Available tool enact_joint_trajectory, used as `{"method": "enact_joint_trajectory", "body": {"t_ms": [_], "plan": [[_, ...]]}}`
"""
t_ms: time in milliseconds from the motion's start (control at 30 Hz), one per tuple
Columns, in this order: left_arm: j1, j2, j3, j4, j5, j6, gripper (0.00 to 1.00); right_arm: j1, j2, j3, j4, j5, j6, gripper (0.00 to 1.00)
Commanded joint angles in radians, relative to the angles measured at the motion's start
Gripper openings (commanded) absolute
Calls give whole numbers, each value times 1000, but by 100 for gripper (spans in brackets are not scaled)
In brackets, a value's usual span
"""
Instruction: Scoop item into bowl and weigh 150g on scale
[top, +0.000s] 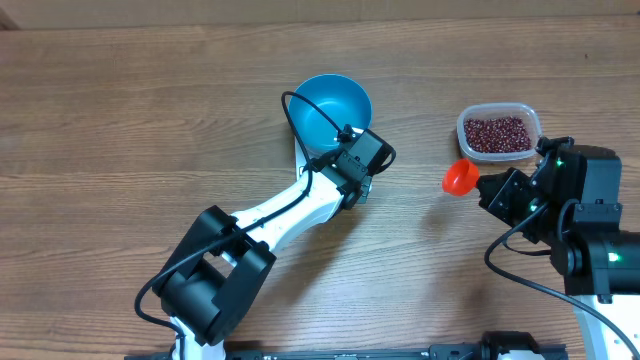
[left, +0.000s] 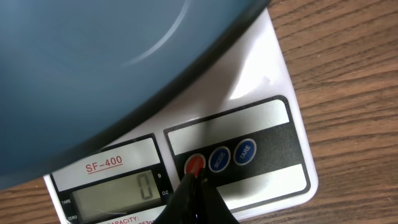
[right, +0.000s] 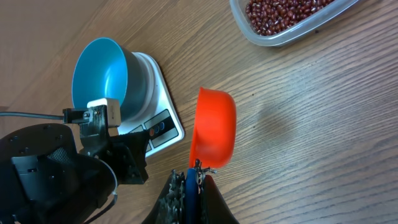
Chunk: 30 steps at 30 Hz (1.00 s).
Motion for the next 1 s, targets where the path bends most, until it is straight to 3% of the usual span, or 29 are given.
{"method": "enact_joint_trajectory", "body": {"t_ms": [0,967], "plan": [[3,23,15,5,-21,-10,4,4,-1,25,5,7,2,4],[3,35,5,25,-41,-11,4,4,-1,25,5,6,2,4]]}}
